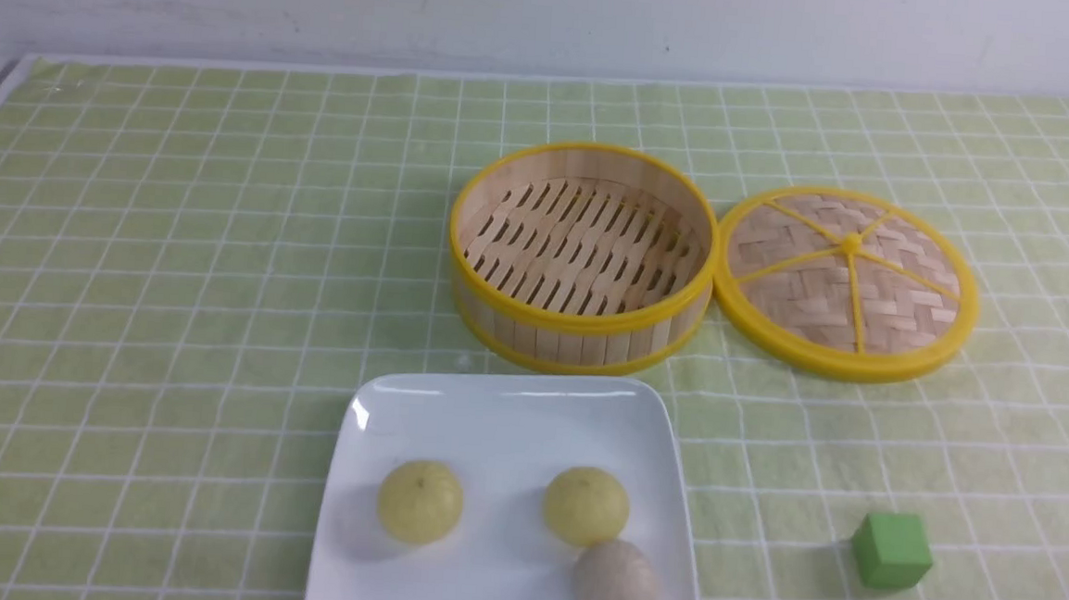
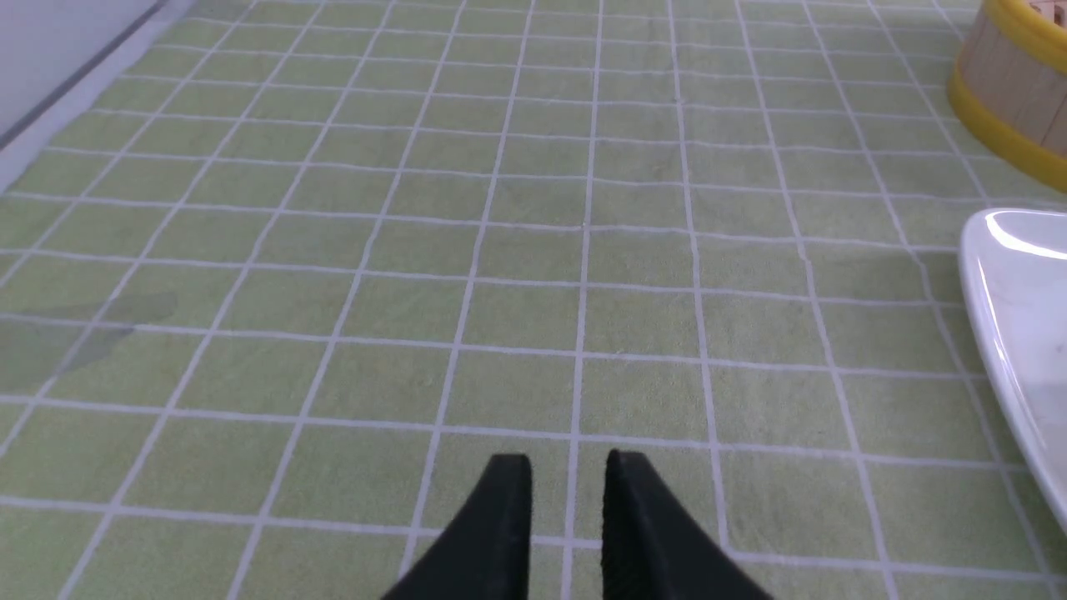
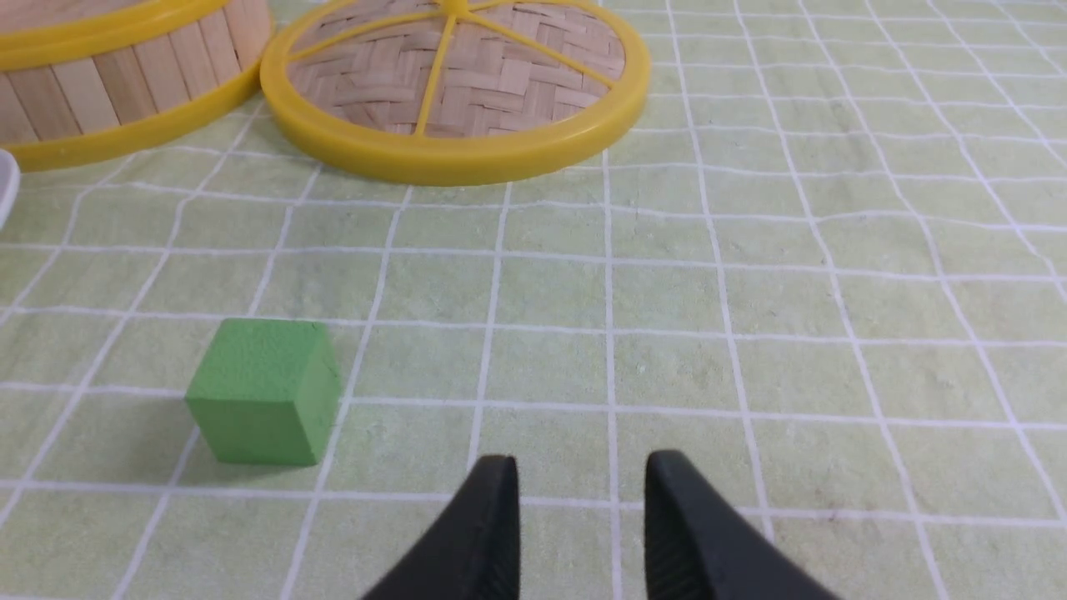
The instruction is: Put the steamed buns into the plate on the green tablecloth.
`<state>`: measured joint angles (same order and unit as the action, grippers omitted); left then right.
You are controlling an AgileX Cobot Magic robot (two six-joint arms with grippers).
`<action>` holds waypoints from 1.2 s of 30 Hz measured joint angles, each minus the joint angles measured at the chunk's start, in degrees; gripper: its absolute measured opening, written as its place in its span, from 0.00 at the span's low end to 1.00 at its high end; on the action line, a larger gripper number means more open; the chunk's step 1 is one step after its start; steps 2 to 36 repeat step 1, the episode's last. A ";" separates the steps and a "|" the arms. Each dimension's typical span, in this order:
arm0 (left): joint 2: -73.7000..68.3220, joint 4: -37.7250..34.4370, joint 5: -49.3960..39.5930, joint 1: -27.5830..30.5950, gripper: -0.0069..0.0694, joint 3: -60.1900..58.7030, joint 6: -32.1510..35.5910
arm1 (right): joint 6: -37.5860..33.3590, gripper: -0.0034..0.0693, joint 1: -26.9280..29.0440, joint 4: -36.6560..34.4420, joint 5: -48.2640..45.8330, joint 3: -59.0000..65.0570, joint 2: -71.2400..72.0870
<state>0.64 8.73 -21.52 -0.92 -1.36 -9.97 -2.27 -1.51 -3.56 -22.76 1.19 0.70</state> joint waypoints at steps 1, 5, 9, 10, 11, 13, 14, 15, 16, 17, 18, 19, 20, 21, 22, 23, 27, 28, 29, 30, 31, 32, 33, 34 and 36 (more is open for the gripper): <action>0.00 0.00 0.00 0.00 0.31 0.00 0.00 | 0.00 0.38 0.00 0.00 0.00 0.00 0.00; 0.00 0.00 0.00 0.00 0.31 0.00 0.00 | 0.00 0.38 0.00 0.00 0.00 0.00 0.00; 0.00 0.00 0.00 0.00 0.31 0.00 0.00 | 0.00 0.38 0.00 0.00 0.00 0.00 0.00; 0.00 0.00 0.00 0.00 0.31 0.00 0.00 | 0.00 0.38 0.00 0.00 0.00 0.00 0.00; 0.00 0.00 0.00 0.00 0.31 0.00 0.00 | 0.00 0.38 0.00 0.00 0.00 0.00 0.00; 0.00 0.00 0.00 0.00 0.31 0.00 0.00 | 0.00 0.38 0.00 0.00 0.00 0.00 0.00; 0.00 0.00 0.00 0.00 0.31 0.00 0.00 | 0.00 0.38 0.00 0.00 0.00 0.00 0.00; 0.00 0.00 0.00 0.00 0.31 0.00 0.00 | 0.00 0.38 0.00 0.00 0.00 0.00 0.00; 0.00 0.00 0.00 0.00 0.31 0.00 0.00 | 0.00 0.38 0.00 0.00 0.00 0.00 0.00; 0.00 0.00 0.00 0.00 0.31 0.00 0.00 | 0.00 0.38 0.00 0.00 0.00 0.00 0.00; 0.00 0.00 0.00 0.00 0.31 0.00 0.00 | 0.00 0.38 0.00 0.00 0.00 0.00 0.00; 0.00 0.00 0.00 0.00 0.31 0.00 0.00 | 0.00 0.38 0.00 0.00 0.00 0.00 0.00; 0.00 0.00 0.00 0.00 0.31 0.00 0.00 | 0.00 0.38 0.00 0.00 0.00 0.00 0.00; 0.00 0.00 0.00 0.00 0.31 0.00 0.00 | 0.00 0.38 0.00 0.00 0.00 0.00 0.00; 0.00 0.00 0.00 0.00 0.31 0.00 0.00 | 0.00 0.38 0.00 0.00 0.00 0.00 0.00; 0.00 0.00 0.00 0.00 0.31 0.00 0.00 | 0.00 0.38 0.00 0.00 0.00 0.00 0.00; 0.00 0.00 0.00 0.00 0.31 0.00 0.00 | 0.00 0.38 0.00 0.00 0.00 0.00 0.00; 0.00 0.00 0.00 0.00 0.31 0.00 0.00 | 0.00 0.38 0.00 0.00 0.00 0.00 0.00; 0.00 0.00 0.00 0.00 0.31 0.00 0.00 | 0.00 0.38 0.00 0.00 0.00 0.00 0.00; 0.00 0.00 0.00 0.00 0.31 0.00 0.00 | 0.00 0.38 0.00 0.00 0.00 0.00 0.00; 0.00 0.00 0.00 0.00 0.31 0.00 0.00 | 0.00 0.38 0.00 0.00 0.00 0.00 0.00; 0.00 0.00 0.00 0.00 0.31 0.00 0.00 | 0.00 0.38 0.00 0.00 0.00 0.00 0.00; 0.00 0.00 0.00 0.00 0.31 0.00 0.00 | 0.00 0.38 0.00 0.00 0.00 0.00 0.00; 0.00 0.00 0.00 0.00 0.31 0.00 0.00 | 0.00 0.38 0.00 0.00 0.00 0.00 0.00; 0.00 0.00 0.00 0.00 0.31 0.00 0.00 | 0.00 0.38 0.00 0.00 0.00 0.00 0.00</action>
